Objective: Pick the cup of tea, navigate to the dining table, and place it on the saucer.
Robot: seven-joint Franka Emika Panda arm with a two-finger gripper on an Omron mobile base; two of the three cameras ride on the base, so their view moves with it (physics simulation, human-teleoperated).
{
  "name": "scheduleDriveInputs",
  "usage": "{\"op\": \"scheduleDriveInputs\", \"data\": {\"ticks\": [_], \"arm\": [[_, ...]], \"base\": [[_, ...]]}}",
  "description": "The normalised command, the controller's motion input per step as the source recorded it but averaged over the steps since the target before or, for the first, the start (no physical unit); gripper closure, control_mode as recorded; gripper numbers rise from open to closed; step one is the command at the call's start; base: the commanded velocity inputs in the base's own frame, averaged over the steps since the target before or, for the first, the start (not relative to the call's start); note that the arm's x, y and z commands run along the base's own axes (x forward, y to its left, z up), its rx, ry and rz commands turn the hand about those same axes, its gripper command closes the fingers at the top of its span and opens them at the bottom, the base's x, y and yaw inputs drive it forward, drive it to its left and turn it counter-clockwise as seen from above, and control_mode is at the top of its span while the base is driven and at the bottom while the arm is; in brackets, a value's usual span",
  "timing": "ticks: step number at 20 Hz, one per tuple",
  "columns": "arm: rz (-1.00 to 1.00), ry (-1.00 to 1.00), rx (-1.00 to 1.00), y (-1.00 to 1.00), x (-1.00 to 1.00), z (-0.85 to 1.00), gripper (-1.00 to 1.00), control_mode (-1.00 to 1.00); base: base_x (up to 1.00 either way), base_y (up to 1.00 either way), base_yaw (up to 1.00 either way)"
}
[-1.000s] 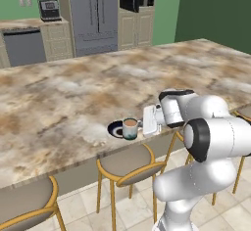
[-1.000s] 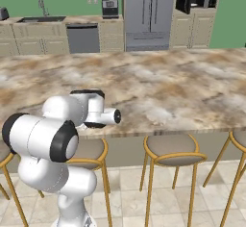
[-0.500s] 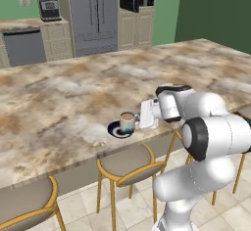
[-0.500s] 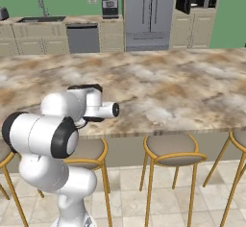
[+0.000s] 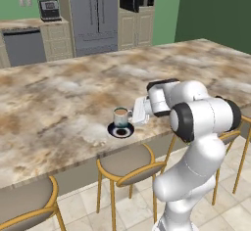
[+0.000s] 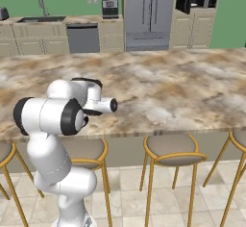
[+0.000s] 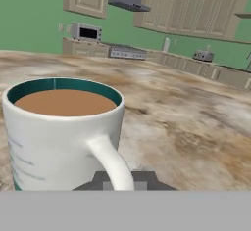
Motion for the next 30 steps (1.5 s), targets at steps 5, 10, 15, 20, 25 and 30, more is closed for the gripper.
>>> {"op": "scheduleDriveInputs", "data": {"ticks": [5,10,15,20,25,30], "arm": [[0.0,0.0,0.0,0.0,0.0,-0.19,1.0,-1.0],[0.0,0.0,0.0,0.0,0.0,-0.43,1.0,-1.0],[0.0,0.0,0.0,0.0,0.0,-0.24,1.0,-1.0],[0.0,0.0,0.0,0.0,0.05,-0.06,1.0,-1.0],[0.0,0.0,0.0,0.0,0.13,-0.03,1.0,-1.0],[-0.01,0.0,0.0,-0.01,0.27,-0.02,1.0,-1.0]], "base": [[0.0,0.0,0.0],[0.0,0.0,0.0],[0.0,0.0,0.0],[0.0,0.0,0.0],[0.0,0.0,0.0],[0.0,0.0,0.0]]}}
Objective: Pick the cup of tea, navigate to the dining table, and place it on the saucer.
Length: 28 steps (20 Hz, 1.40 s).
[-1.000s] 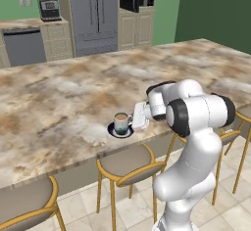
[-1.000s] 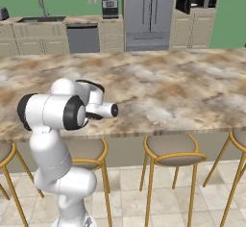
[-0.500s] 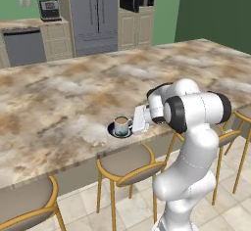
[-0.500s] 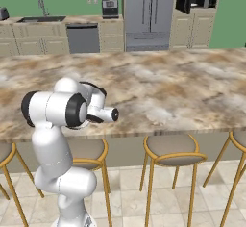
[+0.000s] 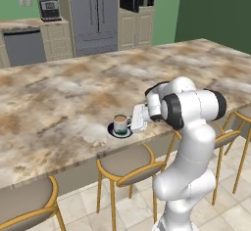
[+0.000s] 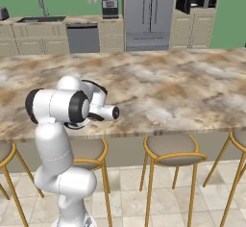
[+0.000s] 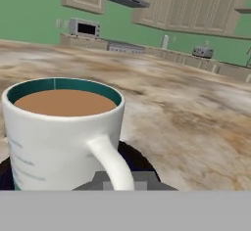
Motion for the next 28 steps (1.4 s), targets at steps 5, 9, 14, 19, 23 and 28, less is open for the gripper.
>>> {"op": "scheduleDriveInputs", "data": {"ticks": [5,9,14,19,23,28], "arm": [[0.0,0.0,0.0,-0.01,0.04,-0.16,1.0,-1.0],[0.0,0.0,0.0,-0.01,0.0,-0.12,1.0,-1.0],[0.0,0.0,0.0,-0.02,0.03,-0.17,1.0,-1.0],[0.0,0.0,0.0,0.0,0.01,-0.05,1.0,-1.0],[0.0,0.0,0.0,0.0,0.0,0.0,1.0,-1.0],[0.0,0.0,0.0,0.0,0.0,0.0,-1.0,-1.0]], "base": [[0.0,0.0,0.0],[0.0,0.0,0.0],[0.0,0.0,0.0],[0.0,0.0,0.0],[0.0,0.0,0.0],[0.0,0.0,0.0]]}}
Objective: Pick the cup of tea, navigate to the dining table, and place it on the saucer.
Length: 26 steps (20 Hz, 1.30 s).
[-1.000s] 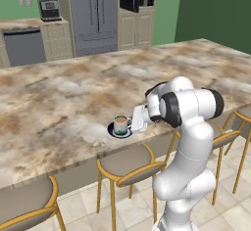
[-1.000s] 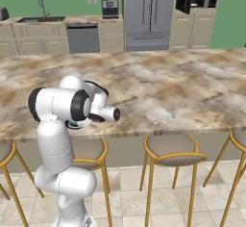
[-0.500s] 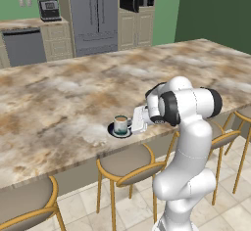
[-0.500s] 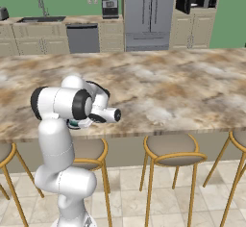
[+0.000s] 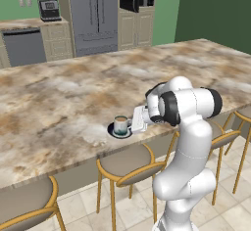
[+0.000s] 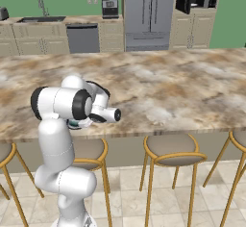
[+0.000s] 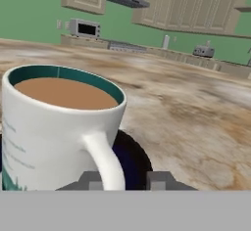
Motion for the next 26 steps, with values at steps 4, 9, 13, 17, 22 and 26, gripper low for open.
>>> {"op": "scheduleDriveInputs", "data": {"ticks": [4,9,13,17,22,26], "arm": [[0.0,0.0,0.0,0.0,0.0,0.0,-1.0,-1.0],[0.0,0.0,0.0,0.0,-0.04,0.0,-1.0,-1.0],[0.0,-0.05,0.0,0.0,-0.08,0.03,-1.0,-1.0],[0.15,-0.13,0.0,-0.03,-0.01,0.0,-1.0,-1.0],[0.22,-0.03,0.0,-0.05,0.0,0.0,-1.0,-1.0],[0.2,0.0,0.0,-0.12,0.0,0.0,-1.0,-1.0]], "base": [[0.0,0.0,0.0],[0.0,0.0,0.0],[0.0,0.0,0.0],[0.0,0.0,0.0],[0.0,0.0,0.0],[0.0,0.0,0.0]]}}
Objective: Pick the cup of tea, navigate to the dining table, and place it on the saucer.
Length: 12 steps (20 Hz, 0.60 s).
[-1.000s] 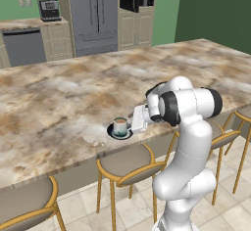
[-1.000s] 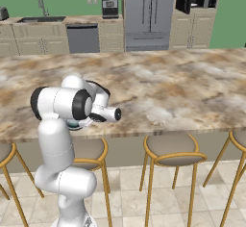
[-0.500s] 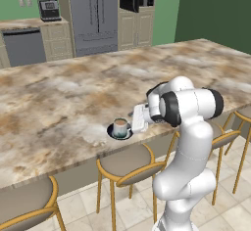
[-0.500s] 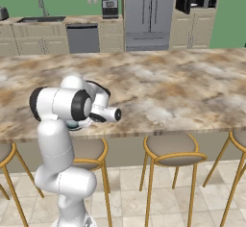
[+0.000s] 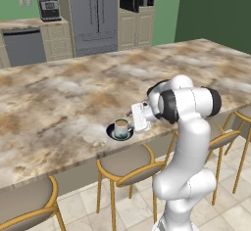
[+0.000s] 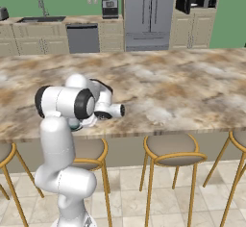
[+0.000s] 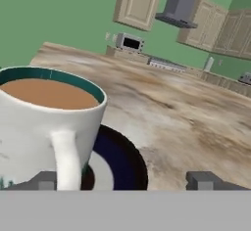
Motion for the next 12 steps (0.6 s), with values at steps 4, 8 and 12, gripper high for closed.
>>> {"op": "scheduleDriveInputs", "data": {"ticks": [4,8,12], "arm": [[0.05,0.0,0.0,0.0,-0.02,0.07,-1.0,-1.0],[0.0,0.0,0.0,0.0,-0.18,0.16,-1.0,-1.0],[0.0,-0.03,0.04,0.0,-0.26,0.63,-1.0,-1.0]], "base": [[0.0,0.0,0.0],[0.0,0.0,0.0],[0.0,0.0,0.0]]}}
